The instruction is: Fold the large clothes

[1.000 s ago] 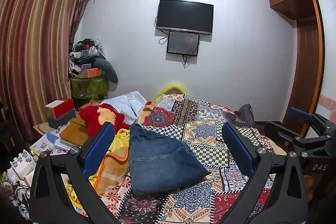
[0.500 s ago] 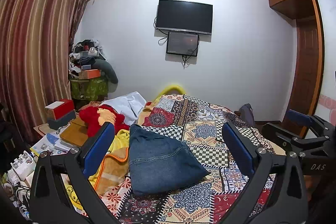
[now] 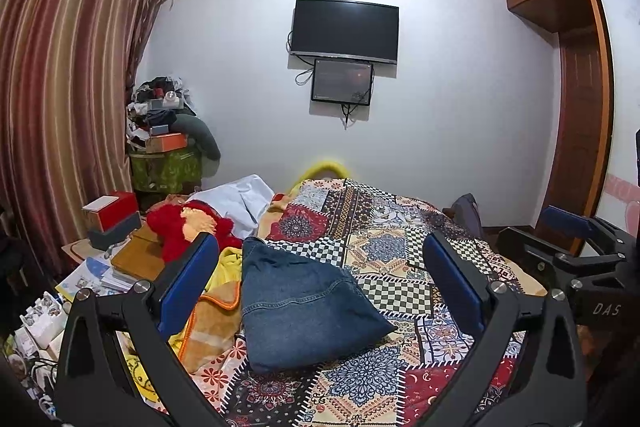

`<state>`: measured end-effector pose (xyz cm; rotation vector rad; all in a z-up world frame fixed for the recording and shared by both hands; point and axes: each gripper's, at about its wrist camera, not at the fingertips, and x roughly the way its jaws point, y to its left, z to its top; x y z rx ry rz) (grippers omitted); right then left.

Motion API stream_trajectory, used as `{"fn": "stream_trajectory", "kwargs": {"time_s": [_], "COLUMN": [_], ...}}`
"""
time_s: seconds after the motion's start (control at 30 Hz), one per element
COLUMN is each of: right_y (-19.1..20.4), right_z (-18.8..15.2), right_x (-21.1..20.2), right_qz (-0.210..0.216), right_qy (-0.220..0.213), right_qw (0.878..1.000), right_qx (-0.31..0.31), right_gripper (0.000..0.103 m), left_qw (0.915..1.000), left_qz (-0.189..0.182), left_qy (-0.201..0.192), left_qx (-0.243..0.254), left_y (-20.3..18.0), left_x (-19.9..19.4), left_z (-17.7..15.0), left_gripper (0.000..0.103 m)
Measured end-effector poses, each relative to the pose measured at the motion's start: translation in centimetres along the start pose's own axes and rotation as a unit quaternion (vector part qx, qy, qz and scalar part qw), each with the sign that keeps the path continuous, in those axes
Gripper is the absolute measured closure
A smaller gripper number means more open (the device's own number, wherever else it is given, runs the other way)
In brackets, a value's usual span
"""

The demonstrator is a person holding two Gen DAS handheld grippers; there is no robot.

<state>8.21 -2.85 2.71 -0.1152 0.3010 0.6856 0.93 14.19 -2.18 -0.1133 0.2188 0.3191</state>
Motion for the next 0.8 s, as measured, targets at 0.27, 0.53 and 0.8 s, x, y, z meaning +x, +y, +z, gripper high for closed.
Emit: {"fn": "stream_trajectory", "kwargs": {"time_s": [0.27, 0.53, 0.8], "right_y": [0.02, 0.21, 0.22], "right_z": [-0.02, -0.14, -0.26], "right_x": [-0.02, 0.17, 0.32], "right_qz": [-0.003, -0.015, -0.019], "right_qy": [-0.003, -0.006, -0.003], "right_qw": [1.000, 0.999, 0.999], "right_qx": [0.011, 0.027, 0.038], "right_gripper": [0.000, 0.000, 0.000], "left_qw": [0.9999, 0.9998, 0.9996], "left_qz": [-0.010, -0.018, -0.023], "left_qy": [0.003, 0.005, 0.010], "left_qx": [0.006, 0.012, 0.013], "left_y": [-0.06, -0.30, -0.53], "left_x": [0.20, 0.27, 0.48], "left_z": [-0.14, -0.31, -0.43], "left_gripper": [0.000, 0.000, 0.000]}}
